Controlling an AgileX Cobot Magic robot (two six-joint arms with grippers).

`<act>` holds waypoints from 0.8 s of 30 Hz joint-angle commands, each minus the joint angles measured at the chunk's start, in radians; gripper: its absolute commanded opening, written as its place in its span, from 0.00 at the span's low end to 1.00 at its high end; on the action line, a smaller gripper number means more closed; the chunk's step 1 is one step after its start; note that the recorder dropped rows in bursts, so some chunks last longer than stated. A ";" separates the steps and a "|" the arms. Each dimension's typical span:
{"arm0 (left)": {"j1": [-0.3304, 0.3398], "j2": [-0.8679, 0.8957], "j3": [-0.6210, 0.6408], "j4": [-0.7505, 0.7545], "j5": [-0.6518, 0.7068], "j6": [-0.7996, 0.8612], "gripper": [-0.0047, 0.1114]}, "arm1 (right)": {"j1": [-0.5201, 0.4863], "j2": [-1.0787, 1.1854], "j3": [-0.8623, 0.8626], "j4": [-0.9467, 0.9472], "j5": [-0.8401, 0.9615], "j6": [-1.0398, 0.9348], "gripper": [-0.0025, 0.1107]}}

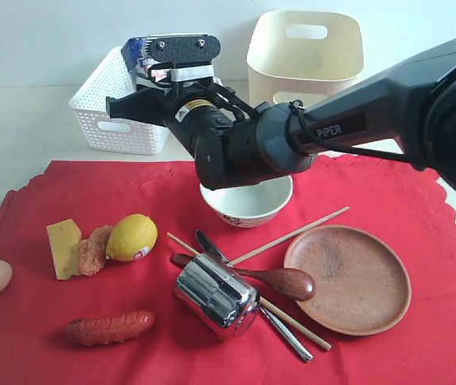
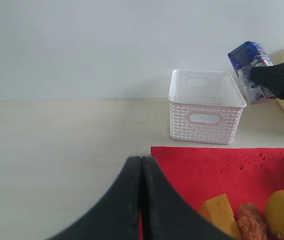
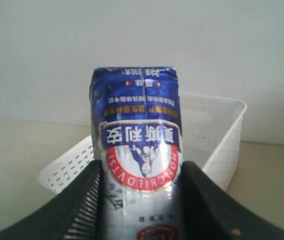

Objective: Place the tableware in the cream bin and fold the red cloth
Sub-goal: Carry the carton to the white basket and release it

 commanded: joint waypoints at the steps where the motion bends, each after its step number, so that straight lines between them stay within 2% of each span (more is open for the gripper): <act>1: 0.003 -0.006 0.003 0.004 -0.002 0.003 0.04 | -0.004 0.014 -0.054 -0.060 -0.035 0.000 0.28; 11: 0.003 -0.006 0.003 0.004 -0.002 0.003 0.04 | -0.004 0.048 -0.162 -0.056 0.049 0.004 0.51; 17: 0.003 -0.006 0.003 0.004 -0.002 0.003 0.04 | -0.004 0.083 -0.192 -0.048 0.049 0.004 0.70; 24: 0.003 -0.006 0.003 0.004 -0.002 0.003 0.04 | -0.004 0.081 -0.192 -0.043 0.080 0.004 0.73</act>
